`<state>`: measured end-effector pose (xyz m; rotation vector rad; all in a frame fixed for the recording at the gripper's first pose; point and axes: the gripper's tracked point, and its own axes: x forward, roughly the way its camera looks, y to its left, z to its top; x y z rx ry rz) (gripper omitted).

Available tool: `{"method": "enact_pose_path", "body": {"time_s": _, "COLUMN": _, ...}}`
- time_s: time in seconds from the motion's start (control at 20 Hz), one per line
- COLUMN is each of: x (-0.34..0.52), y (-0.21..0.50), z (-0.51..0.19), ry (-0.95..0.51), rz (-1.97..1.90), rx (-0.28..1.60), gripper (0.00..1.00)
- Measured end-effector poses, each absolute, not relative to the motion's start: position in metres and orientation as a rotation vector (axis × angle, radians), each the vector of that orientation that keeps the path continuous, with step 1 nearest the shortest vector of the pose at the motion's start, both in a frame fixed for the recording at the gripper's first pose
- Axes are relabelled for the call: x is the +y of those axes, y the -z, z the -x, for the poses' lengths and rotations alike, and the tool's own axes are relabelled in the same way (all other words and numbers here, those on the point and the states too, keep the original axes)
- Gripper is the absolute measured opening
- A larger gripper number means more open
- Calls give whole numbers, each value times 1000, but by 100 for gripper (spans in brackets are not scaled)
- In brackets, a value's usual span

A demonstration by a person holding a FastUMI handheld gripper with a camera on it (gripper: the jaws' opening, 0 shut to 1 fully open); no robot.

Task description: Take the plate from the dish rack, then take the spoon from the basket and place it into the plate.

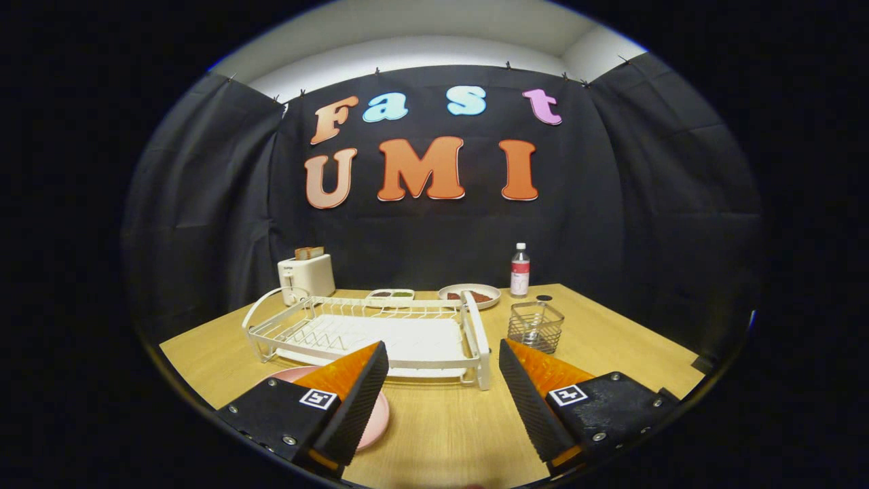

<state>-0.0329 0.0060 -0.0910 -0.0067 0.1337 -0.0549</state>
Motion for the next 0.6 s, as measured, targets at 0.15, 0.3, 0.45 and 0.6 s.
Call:
{"method": "enact_pose_path", "body": {"time_s": 0.15, "x": -22, "y": 84, "z": 38, "ry": 99, "rz": 8, "rx": 121, "gripper": 97}}
{"method": "enact_pose_path", "body": {"time_s": 0.3, "x": -48, "y": 79, "z": 47, "ry": 149, "rz": 23, "rx": 110, "gripper": 97}}
{"method": "enact_pose_path", "body": {"time_s": 0.45, "x": -60, "y": 77, "z": 53, "ry": 168, "rz": 13, "rx": 102, "gripper": 97}}
{"method": "enact_pose_path", "body": {"time_s": 0.6, "x": -68, "y": 80, "z": 56, "ry": 191, "rz": 21, "rx": 108, "gripper": 97}}
